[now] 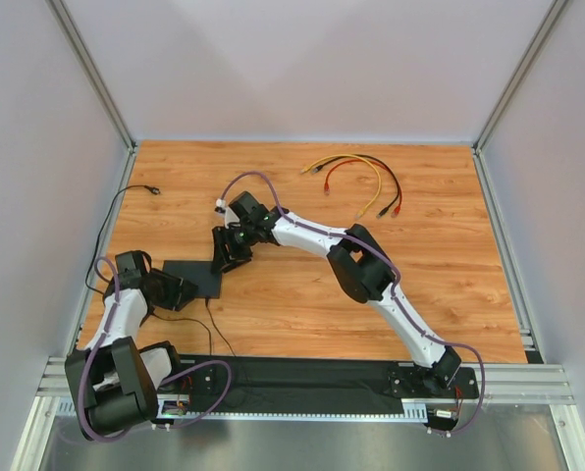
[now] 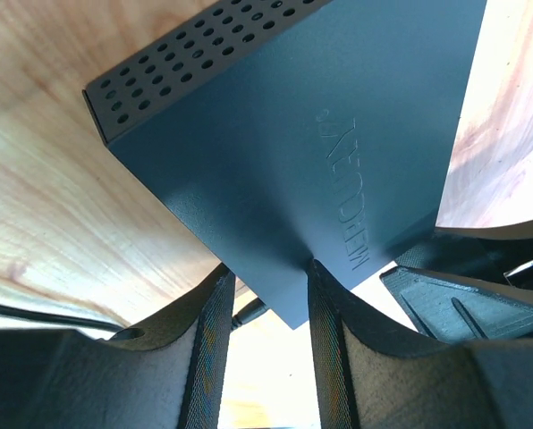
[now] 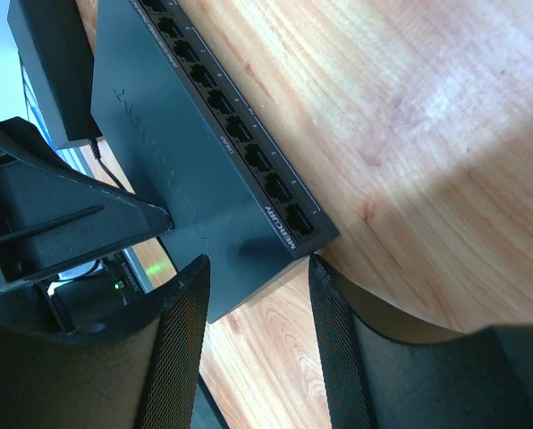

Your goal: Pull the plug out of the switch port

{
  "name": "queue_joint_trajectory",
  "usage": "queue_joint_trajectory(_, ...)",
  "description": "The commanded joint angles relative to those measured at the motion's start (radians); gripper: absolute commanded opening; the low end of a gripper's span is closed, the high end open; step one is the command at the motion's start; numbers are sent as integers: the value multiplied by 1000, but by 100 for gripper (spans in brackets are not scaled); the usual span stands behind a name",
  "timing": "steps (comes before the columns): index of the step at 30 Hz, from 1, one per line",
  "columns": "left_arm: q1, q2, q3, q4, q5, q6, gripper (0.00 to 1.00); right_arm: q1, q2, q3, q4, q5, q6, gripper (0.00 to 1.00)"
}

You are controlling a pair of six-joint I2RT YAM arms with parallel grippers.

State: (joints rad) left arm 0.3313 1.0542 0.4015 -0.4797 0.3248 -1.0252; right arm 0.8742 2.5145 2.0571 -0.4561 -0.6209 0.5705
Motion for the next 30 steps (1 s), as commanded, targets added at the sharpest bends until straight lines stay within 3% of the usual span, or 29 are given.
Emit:
queue_joint_trajectory(1, -2, 36, -7, 32, -75, 7, 45, -3, 26, 57, 5, -5, 14, 50)
queue_joint_trajectory(12, -2, 92, 17, 85, -52, 28, 43, -3, 86, 158, 79, -29, 77, 47)
queue_joint_trajectory(21, -2, -57, 25, -16, -64, 62, 43, -15, 152, 235, 126, -22, 123, 45)
queue_joint_trajectory(30, -2, -252, 80, -109, -49, 137, 45, -55, 29, 71, 172, 27, 82, 47)
